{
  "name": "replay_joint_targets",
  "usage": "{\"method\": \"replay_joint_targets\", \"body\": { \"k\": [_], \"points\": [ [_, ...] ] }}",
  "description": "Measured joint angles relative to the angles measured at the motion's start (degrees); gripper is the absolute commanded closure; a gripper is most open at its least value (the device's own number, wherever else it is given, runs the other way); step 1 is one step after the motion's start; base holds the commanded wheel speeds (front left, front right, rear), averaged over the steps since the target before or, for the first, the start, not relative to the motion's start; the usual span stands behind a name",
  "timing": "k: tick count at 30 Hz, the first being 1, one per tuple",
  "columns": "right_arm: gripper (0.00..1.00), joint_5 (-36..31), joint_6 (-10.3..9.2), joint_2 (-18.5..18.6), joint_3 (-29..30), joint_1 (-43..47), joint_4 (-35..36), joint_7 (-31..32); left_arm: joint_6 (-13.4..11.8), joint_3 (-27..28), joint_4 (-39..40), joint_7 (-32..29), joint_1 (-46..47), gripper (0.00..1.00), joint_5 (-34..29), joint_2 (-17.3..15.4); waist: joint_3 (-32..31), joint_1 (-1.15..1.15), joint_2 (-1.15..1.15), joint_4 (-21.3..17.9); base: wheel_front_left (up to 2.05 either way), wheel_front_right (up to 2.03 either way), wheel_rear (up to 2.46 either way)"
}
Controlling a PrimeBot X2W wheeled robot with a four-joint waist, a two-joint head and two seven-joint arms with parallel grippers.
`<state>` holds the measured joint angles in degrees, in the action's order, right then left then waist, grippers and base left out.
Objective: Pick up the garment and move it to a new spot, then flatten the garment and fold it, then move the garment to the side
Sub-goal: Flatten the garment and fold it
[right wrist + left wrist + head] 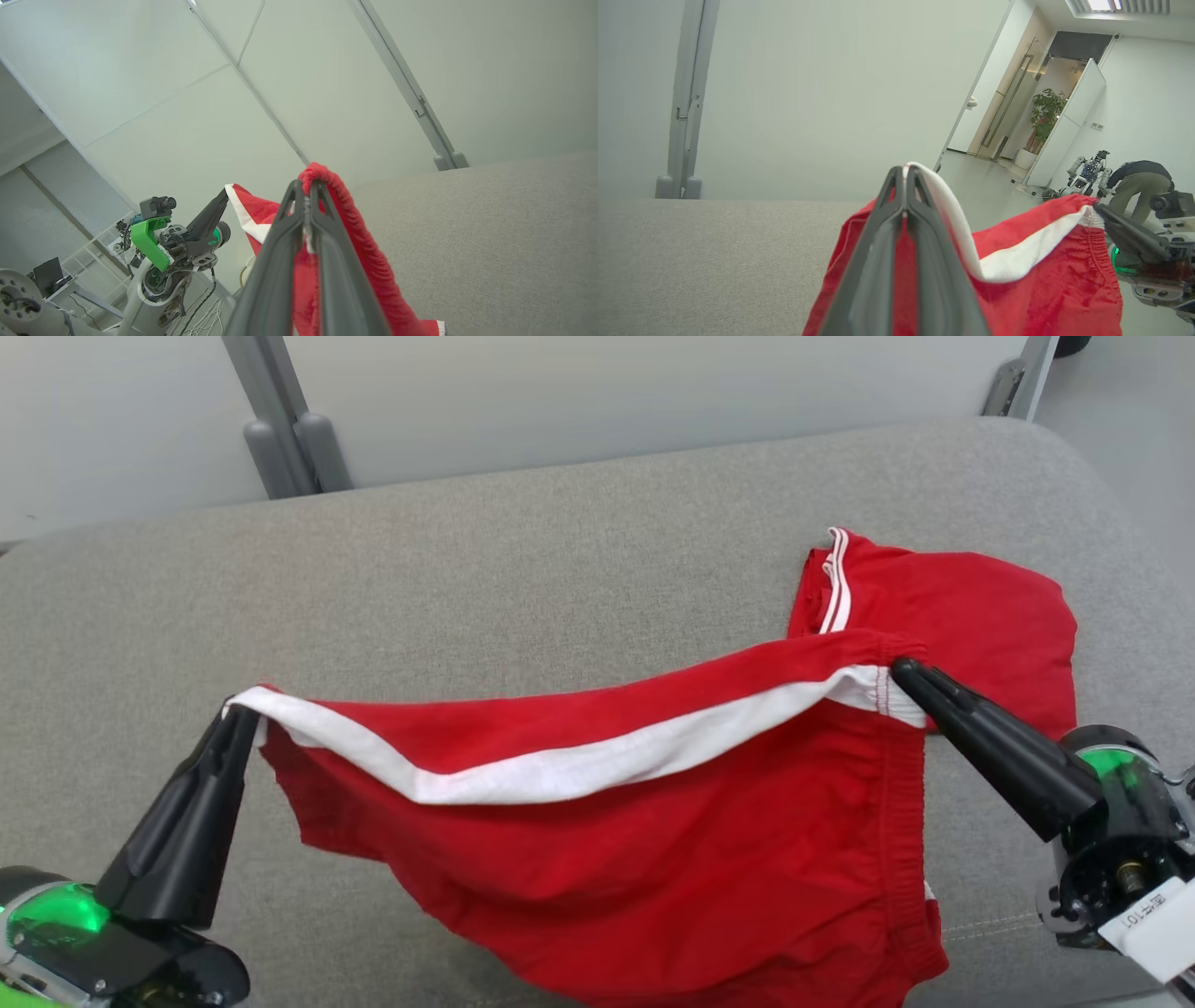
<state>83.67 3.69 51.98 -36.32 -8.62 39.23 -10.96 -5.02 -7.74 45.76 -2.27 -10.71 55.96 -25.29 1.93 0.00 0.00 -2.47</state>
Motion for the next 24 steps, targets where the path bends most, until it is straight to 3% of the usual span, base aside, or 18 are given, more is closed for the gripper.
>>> {"method": "replay_joint_targets", "body": {
  "k": [5, 10, 12, 16, 20, 24],
  "points": [
    [1.0, 5.6, -1.86, 2.3, 1.4, -0.1, -3.0, 2.9, -0.4, 2.0, -0.2, -4.6, 0.5, 1.0, 1.9, -3.2, 3.3, 0.0, 0.0, 0.5, 0.0, 0.0, 0.0],
    [1.0, 9.8, -4.95, 1.3, 4.3, -6.5, -9.4, 5.9, -0.5, 2.8, -6.5, -9.4, 7.8, 1.0, 4.8, -6.0, 6.9, 0.0, 0.0, 1.6, 0.0, 0.0, 0.0],
    [1.0, 11.6, -7.17, -0.9, 4.7, -13.7, -12.4, 9.4, -0.5, 1.7, -10.7, -11.5, 15.6, 1.0, 9.7, -5.0, 9.1, 0.0, 0.0, 2.6, 0.0, 0.0, 0.0],
    [1.0, 12.9, -10.57, -5.5, 6.4, -24.0, -18.1, 11.6, -0.5, -1.8, -17.6, -14.6, 28.1, 1.0, 11.3, -3.7, 12.1, 0.0, 0.0, 4.0, 0.0, 0.0, 0.0],
    [1.0, 10.6, -11.81, -10.3, 7.7, -35.9, -26.0, 11.9, -0.6, -5.4, -25.5, -16.2, 40.9, 1.0, 11.4, 0.5, 15.2, 0.0, 0.0, 5.7, 0.0, 0.0, 0.0],
    [1.0, 5.7, -11.82, -16.5, 9.7, -48.6, -30.0, 8.5, -0.8, -3.2, -29.7, -11.3, 55.1, 1.0, 8.1, 6.2, 18.4, 0.0, 0.0, 7.1, 0.0, 0.0, 0.0]
  ]
}}
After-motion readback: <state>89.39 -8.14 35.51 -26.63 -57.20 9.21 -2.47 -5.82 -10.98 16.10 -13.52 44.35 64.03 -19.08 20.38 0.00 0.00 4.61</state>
